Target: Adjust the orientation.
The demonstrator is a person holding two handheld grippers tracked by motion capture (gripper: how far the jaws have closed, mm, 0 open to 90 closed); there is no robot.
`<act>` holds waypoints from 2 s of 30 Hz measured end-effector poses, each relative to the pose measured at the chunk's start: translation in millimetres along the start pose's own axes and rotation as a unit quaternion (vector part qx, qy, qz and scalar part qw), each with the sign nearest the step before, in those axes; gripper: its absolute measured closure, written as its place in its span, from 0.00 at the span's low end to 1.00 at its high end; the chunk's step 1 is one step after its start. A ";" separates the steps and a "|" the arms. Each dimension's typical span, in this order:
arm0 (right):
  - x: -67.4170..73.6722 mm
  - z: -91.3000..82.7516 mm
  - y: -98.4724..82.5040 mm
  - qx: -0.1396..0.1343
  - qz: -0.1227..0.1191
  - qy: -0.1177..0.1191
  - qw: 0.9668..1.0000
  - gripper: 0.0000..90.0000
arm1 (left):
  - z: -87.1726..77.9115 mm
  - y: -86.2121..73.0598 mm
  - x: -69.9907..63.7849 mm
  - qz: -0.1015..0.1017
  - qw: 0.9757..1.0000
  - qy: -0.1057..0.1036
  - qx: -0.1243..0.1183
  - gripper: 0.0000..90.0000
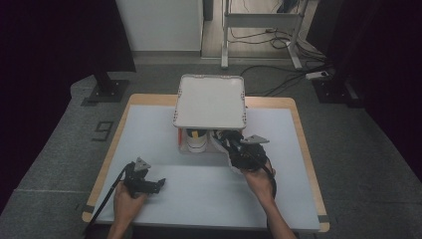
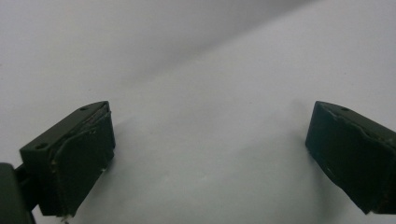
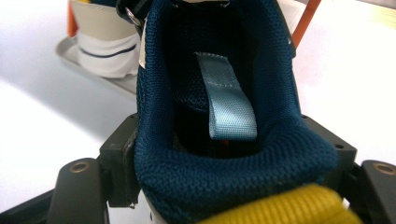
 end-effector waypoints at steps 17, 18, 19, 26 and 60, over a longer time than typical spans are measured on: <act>5.4 29.9 8.3 0.016 0.025 -0.023 0.999 0.26 | 0.0 0.1 -0.3 0.000 1.000 0.000 -0.001 0.02; 6.2 30.1 8.0 0.018 0.026 -0.016 0.999 0.25 | -0.1 0.0 -0.2 0.000 1.000 0.000 -0.001 0.02; 8.9 29.4 7.8 0.021 0.018 -0.006 1.000 0.23 | 0.0 0.1 -0.3 0.000 1.000 0.000 -0.002 0.02; 12.2 17.5 3.1 0.011 0.023 0.050 0.998 0.14 | 0.0 0.1 -0.3 0.000 1.000 0.000 -0.002 0.02; 51.9 -17.4 -18.4 -0.014 -0.087 0.141 0.986 0.88 | -0.1 0.0 -0.4 0.000 1.000 0.000 -0.002 0.02</act>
Point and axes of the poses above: each handheld gripper's, and its own axes: z roughly forward along the jaws, y roughly out of its top, x roughly to its left, the point moved 8 cm from there along z, roughly forward along the jaws, and after that the axes turned 8 degrees about -z, right-handed, at the moved point
